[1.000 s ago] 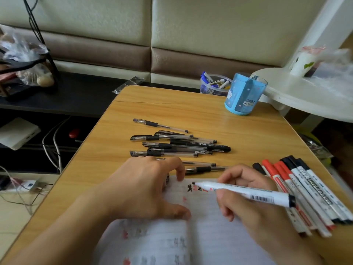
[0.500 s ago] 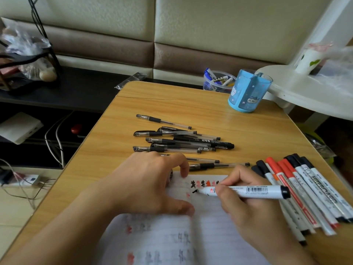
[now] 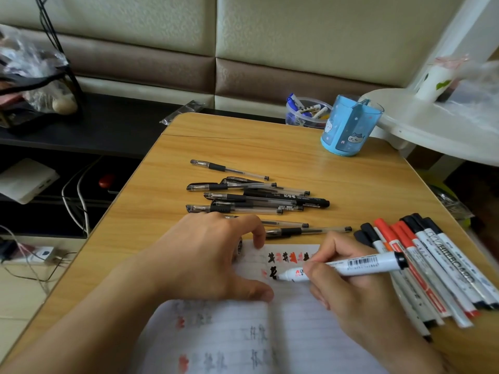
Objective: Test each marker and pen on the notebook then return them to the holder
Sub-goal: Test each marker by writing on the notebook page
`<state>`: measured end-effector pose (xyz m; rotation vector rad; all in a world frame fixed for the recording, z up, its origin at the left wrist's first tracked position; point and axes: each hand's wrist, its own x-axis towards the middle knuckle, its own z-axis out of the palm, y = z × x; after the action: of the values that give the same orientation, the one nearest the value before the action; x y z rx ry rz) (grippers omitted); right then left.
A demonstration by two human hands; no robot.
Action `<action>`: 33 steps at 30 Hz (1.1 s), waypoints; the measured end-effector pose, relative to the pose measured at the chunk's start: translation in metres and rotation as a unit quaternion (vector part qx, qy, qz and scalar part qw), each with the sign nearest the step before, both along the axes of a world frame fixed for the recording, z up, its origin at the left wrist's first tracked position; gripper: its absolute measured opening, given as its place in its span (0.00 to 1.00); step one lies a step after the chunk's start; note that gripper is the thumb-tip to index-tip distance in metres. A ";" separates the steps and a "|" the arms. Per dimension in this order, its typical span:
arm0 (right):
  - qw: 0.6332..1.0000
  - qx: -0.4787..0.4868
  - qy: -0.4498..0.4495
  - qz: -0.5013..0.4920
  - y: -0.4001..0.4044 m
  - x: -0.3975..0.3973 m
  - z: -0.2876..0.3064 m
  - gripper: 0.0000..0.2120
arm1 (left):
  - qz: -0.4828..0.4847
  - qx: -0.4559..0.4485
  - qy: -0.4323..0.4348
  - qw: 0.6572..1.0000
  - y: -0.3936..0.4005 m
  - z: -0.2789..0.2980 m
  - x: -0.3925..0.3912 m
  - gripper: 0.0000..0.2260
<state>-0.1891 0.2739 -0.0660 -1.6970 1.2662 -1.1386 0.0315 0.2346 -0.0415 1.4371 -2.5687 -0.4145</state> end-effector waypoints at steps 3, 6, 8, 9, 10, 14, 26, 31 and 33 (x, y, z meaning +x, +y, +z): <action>1.000 0.002 0.003 -0.007 -0.001 0.000 -0.001 0.12 | 0.000 0.002 0.001 1.000 0.000 0.001 -0.001 0.27; 1.000 0.000 -0.001 -0.007 -0.001 0.000 -0.001 0.12 | -0.004 -0.003 0.011 1.000 0.001 0.001 -0.001 0.27; 1.000 0.004 -0.014 -0.006 -0.001 0.000 0.000 0.11 | -0.009 -0.015 0.024 1.000 0.001 -0.001 0.000 0.28; 1.000 0.009 -0.025 -0.004 -0.001 0.000 0.000 0.11 | -0.013 -0.023 0.032 0.999 0.001 -0.001 0.000 0.28; 0.999 0.015 -0.046 -0.002 -0.001 -0.001 0.001 0.10 | -0.018 -0.028 0.042 0.999 0.000 -0.002 0.000 0.29; 0.988 0.017 -0.154 -0.002 0.000 -0.004 0.007 0.08 | -0.045 0.001 0.127 0.991 0.001 -0.006 -0.002 0.30; 0.979 -0.013 -0.204 -0.024 0.001 -0.005 0.011 0.10 | -0.060 -0.091 0.186 0.976 -0.012 -0.024 -0.005 0.13; 0.981 0.001 -0.193 0.006 0.001 -0.003 0.014 0.23 | -0.082 -0.123 0.194 0.970 -0.014 -0.026 -0.005 0.12; 0.981 -0.002 -0.193 0.003 0.001 -0.004 0.015 0.23 | -0.084 -0.134 0.207 0.965 -0.014 -0.025 -0.005 0.12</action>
<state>-0.1932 0.2751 -0.0515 -1.3932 1.0136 -1.3871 0.0262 0.2208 -0.0666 0.9303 -2.3016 -0.3311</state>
